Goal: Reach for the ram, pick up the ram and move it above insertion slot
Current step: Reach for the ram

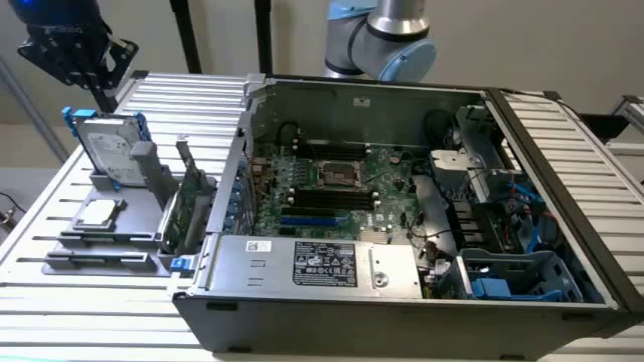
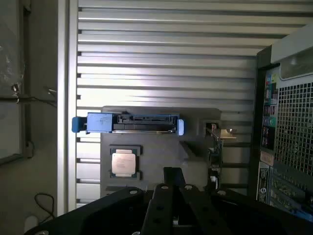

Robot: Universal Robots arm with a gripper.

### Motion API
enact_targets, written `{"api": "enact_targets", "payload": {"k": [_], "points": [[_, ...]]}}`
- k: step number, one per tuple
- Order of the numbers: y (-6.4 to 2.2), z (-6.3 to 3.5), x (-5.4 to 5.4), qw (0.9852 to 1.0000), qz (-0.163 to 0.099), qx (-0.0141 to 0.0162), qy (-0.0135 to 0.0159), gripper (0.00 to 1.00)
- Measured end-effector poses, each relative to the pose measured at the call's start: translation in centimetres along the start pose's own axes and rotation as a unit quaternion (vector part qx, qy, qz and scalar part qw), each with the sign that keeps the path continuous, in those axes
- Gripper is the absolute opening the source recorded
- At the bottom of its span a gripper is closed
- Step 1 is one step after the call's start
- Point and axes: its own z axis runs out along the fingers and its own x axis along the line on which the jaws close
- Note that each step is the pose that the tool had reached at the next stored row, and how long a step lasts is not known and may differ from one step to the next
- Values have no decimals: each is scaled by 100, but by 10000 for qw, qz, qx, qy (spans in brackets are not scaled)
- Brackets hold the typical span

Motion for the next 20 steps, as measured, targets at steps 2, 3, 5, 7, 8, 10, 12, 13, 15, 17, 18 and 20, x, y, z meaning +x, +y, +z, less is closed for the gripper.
{"api": "enact_targets", "payload": {"k": [2, 3, 5, 7, 8, 10, 12, 13, 15, 17, 18, 20], "points": [[0, 0, 0, 10000, 0, 0, 0, 11], [0, 0, 0, 10000, 0, 0, 0, 11], [0, 0, 0, 10000, 0, 0, 0, 11], [0, 0, 0, 10000, 0, 0, 0, 11], [0, 0, 0, 10000, 0, 0, 0, 11], [0, 0, 0, 10000, -1, 0, 0, 11], [0, 0, 0, 10000, -1, 0, 0, 11], [0, 0, 0, 10000, -1, 0, 0, 11], [-20, -2, 1, 10000, 0, 0, 1, 11], [-84, -3, -2, 10000, 0, -1, 0, 11], [-126, -5, -3, 10000, 0, -1, 2, 11], [-216, -8, -3, 10000, -1, -2, 2, 11]]}}
